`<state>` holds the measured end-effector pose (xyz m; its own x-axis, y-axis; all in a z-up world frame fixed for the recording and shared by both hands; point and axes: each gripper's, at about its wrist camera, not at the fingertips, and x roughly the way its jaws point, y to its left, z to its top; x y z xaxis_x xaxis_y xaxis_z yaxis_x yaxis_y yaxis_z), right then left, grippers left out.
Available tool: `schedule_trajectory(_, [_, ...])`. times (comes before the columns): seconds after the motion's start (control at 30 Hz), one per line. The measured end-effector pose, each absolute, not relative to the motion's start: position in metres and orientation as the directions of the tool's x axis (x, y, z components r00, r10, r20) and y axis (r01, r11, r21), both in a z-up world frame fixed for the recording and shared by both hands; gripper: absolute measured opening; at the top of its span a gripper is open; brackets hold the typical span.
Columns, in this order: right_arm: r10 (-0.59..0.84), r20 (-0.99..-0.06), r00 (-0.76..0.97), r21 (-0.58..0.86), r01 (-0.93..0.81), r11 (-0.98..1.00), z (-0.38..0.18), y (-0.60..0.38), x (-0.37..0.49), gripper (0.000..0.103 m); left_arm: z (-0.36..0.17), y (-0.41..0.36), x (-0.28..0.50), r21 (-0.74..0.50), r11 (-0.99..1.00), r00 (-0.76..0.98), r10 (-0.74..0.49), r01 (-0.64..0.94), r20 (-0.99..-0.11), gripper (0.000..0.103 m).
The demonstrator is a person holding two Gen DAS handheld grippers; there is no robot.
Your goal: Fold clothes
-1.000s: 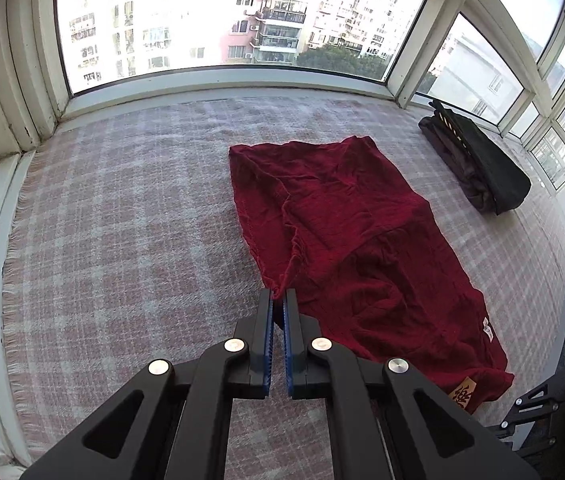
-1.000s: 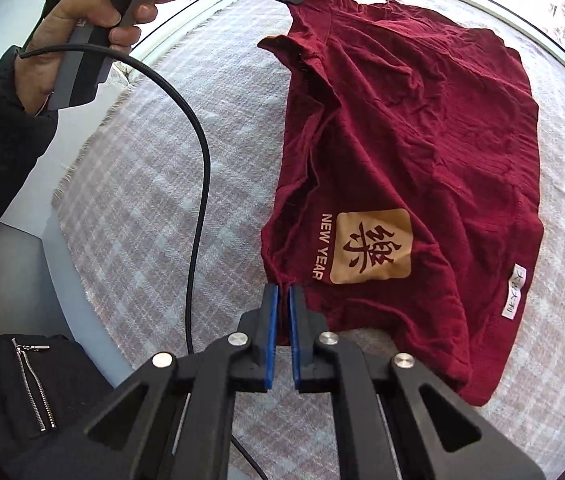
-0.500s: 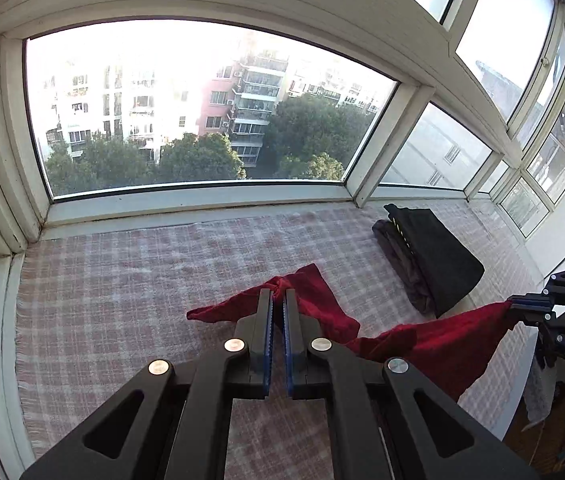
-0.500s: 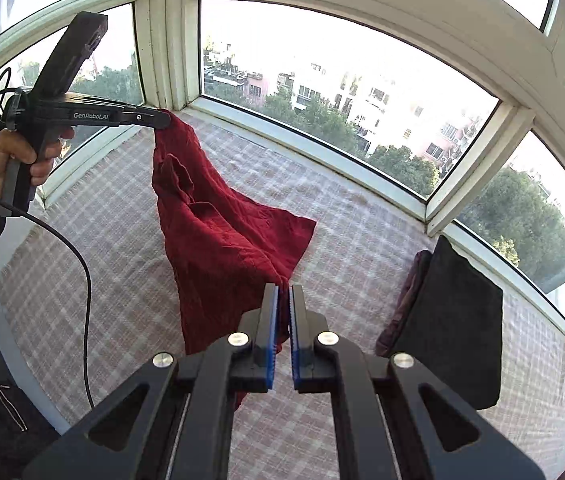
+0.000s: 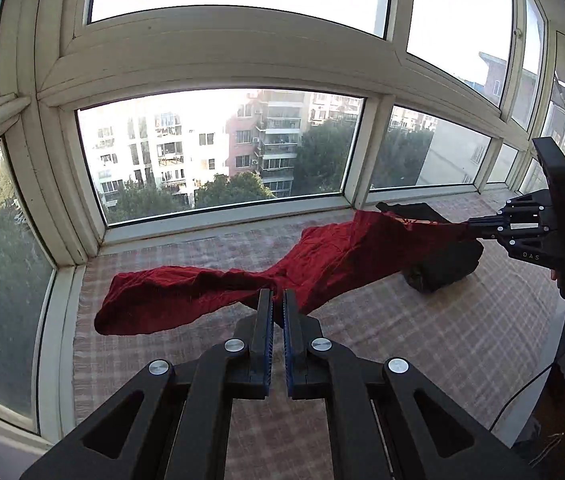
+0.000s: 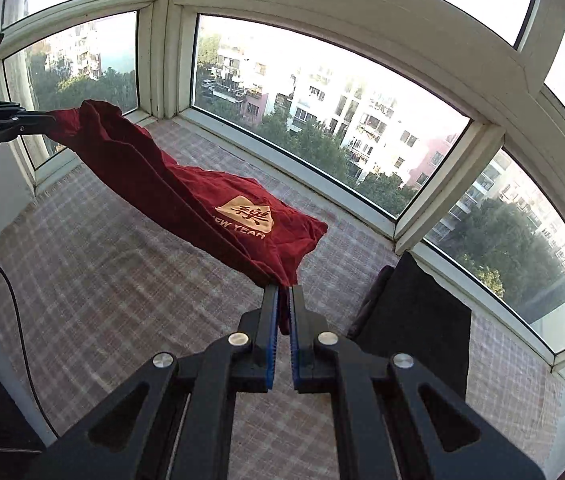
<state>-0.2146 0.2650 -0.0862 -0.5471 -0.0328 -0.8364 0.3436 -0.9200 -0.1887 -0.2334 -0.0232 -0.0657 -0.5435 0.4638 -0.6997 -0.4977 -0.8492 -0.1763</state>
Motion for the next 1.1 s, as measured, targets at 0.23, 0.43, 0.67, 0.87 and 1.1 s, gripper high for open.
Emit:
schedule_trajectory(0.23, [-0.087, -0.869, -0.488, -0.075, 0.304, -0.950, -0.139, 0.278, -0.178, 0.005, -0.211, -0.020, -0.139, -0.336, -0.863, -0.162, 0.419, -0.378, -0.893, 0.005])
schedule_trajectory(0.43, [-0.139, -0.878, -0.458, 0.027, 0.244, -0.969, -0.174, 0.289, -0.157, 0.006, -0.168, -0.064, -0.192, -0.199, -0.923, -0.377, 0.323, -0.330, -0.868, 0.008])
schedule_trajectory(0.67, [-0.071, -0.819, -0.569, -0.010, 0.138, -0.990, -0.162, 0.280, -0.285, 0.052, -0.183, -0.092, -0.327, -0.217, -0.946, -0.467, 0.309, -0.240, -0.828, 0.024])
schedule_trajectory(0.87, [-0.072, -0.847, -0.527, 0.014, 0.113, -0.993, -0.192, 0.269, -0.343, 0.052, -0.219, -0.083, -0.398, -0.140, -0.957, -0.433, 0.243, -0.255, -0.868, 0.037])
schedule_trajectory(1.1, [-0.073, -0.864, -0.499, 0.023, 0.105, -0.994, -0.219, 0.264, -0.363, 0.052, -0.248, -0.073, -0.440, -0.101, -0.959, -0.407, 0.206, -0.263, -0.890, 0.044])
